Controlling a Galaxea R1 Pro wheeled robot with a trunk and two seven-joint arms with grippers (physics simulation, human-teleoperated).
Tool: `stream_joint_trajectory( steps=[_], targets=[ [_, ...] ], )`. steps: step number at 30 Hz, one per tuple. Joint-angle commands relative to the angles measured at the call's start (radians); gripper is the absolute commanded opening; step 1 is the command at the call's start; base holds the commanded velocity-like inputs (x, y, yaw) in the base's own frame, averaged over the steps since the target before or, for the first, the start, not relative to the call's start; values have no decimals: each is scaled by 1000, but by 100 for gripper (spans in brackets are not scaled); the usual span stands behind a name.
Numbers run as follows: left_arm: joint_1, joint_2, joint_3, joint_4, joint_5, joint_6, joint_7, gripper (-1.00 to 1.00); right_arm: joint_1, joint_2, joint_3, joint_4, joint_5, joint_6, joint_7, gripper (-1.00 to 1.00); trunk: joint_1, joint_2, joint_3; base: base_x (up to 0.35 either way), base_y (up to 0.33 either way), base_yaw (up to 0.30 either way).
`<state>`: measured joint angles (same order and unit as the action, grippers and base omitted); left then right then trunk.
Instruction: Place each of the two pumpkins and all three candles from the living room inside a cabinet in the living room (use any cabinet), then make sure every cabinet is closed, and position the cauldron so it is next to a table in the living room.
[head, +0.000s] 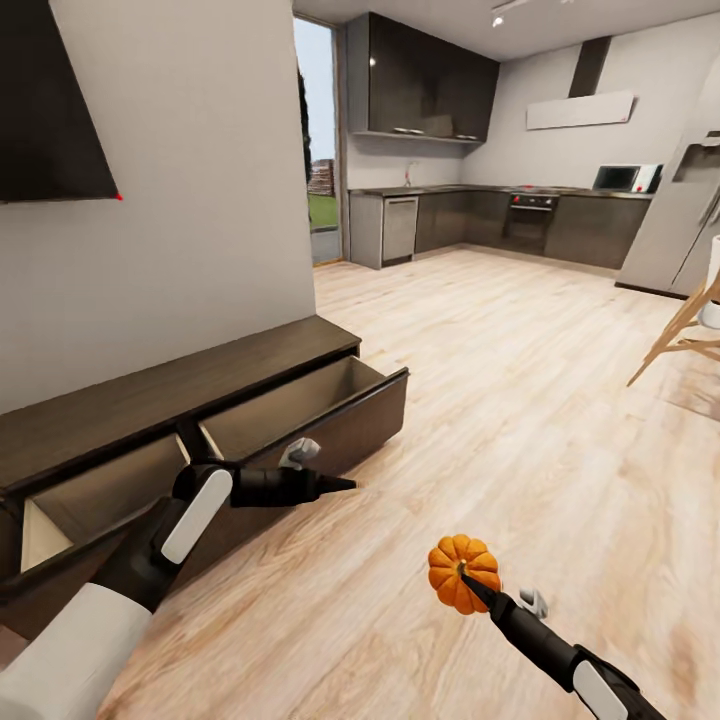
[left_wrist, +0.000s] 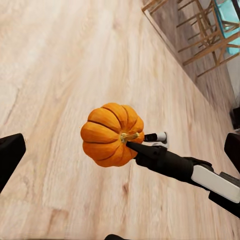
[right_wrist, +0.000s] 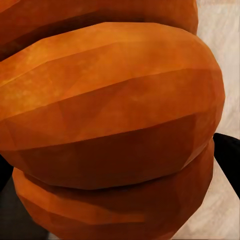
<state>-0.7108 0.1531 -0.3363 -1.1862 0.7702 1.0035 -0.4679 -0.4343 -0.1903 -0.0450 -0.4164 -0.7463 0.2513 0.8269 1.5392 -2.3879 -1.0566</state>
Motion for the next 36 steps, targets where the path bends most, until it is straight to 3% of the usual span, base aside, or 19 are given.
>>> stream_joint_trajectory(
  steps=[1, 36],
  targets=[
    [-1, 0, -1, 0, -5, 1, -6, 100, 0, 0, -4, -1, -10, 11, 3, -100, 0, 0, 0, -70, 0, 277],
    [-1, 0, -2, 0, -5, 1, -6, 100, 0, 3, -1, -1, -7, 11, -4, -100, 0, 0, 14, -38, 0, 277]
  ],
)
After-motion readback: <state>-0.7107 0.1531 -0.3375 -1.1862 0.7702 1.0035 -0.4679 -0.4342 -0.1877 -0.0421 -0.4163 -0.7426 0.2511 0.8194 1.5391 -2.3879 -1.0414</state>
